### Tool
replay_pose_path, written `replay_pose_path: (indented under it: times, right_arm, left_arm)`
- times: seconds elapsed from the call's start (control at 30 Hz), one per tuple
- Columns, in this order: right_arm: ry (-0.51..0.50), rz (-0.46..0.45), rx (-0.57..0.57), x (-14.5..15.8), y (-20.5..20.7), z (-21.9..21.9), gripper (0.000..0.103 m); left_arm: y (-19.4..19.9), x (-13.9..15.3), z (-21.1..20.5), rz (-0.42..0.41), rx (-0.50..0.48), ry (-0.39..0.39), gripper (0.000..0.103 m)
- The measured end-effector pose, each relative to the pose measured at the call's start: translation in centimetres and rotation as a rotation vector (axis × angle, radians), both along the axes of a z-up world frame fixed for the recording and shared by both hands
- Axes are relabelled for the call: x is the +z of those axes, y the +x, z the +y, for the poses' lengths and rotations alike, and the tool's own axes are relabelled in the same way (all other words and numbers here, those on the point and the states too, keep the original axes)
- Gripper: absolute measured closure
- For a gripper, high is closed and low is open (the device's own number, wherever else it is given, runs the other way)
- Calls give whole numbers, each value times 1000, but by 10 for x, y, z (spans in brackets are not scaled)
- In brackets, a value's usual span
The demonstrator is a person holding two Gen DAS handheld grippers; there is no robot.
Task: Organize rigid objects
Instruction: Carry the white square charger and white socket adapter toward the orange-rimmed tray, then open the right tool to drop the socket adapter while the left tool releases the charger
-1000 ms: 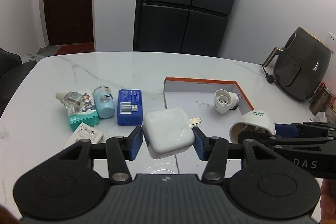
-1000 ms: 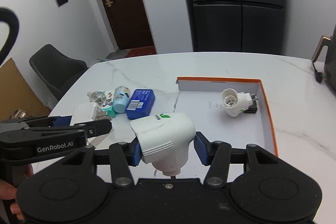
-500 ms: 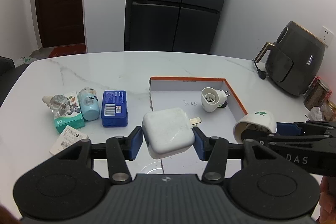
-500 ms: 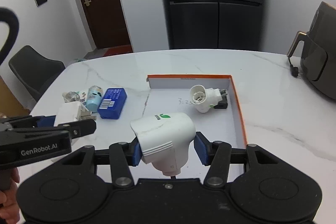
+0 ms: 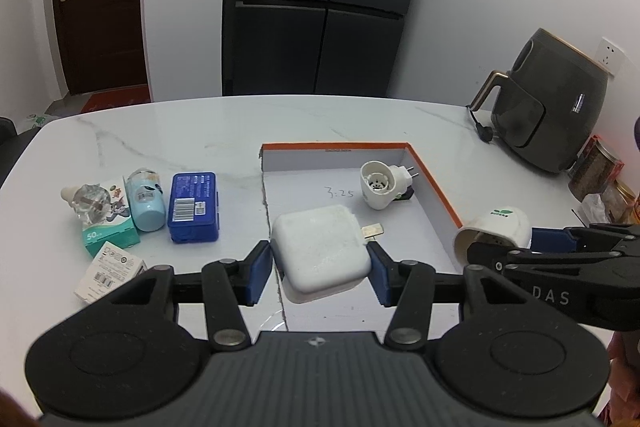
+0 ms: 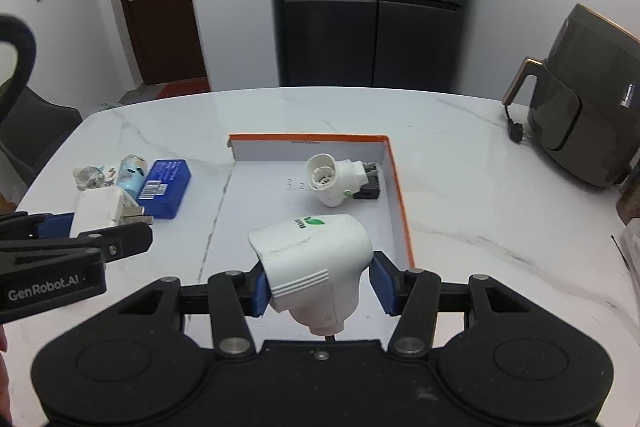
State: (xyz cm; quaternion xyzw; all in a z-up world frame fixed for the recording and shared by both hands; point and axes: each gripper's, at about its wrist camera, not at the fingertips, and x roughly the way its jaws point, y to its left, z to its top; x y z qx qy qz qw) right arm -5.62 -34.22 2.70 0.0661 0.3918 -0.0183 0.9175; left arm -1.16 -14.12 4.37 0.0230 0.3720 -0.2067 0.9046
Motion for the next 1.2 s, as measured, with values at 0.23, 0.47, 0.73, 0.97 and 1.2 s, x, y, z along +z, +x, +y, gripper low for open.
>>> replay_pose_path:
  times: [0.23, 0.47, 0.73, 0.97, 1.2]
  right_arm:
    - [-10, 13, -17, -4, -1, -5, 41]
    - [-15, 17, -21, -4, -3, -8, 41]
    - [-13, 21, -28, -6, -5, -12, 41]
    - [-13, 22, -31, -7, -3, -13, 41]
    - [-11, 31, -25, -9, 3, -16, 41]
  left_arm:
    - [-2, -1, -6, 3, -9, -1, 51]
    - [-4, -2, -11, 6, -17, -5, 51]
    - [-7, -3, -16, 8, -27, -3, 51]
    - [-5, -6, -21, 11, -35, 2, 51]
    - [0, -8, -25, 12, -40, 7, 51]
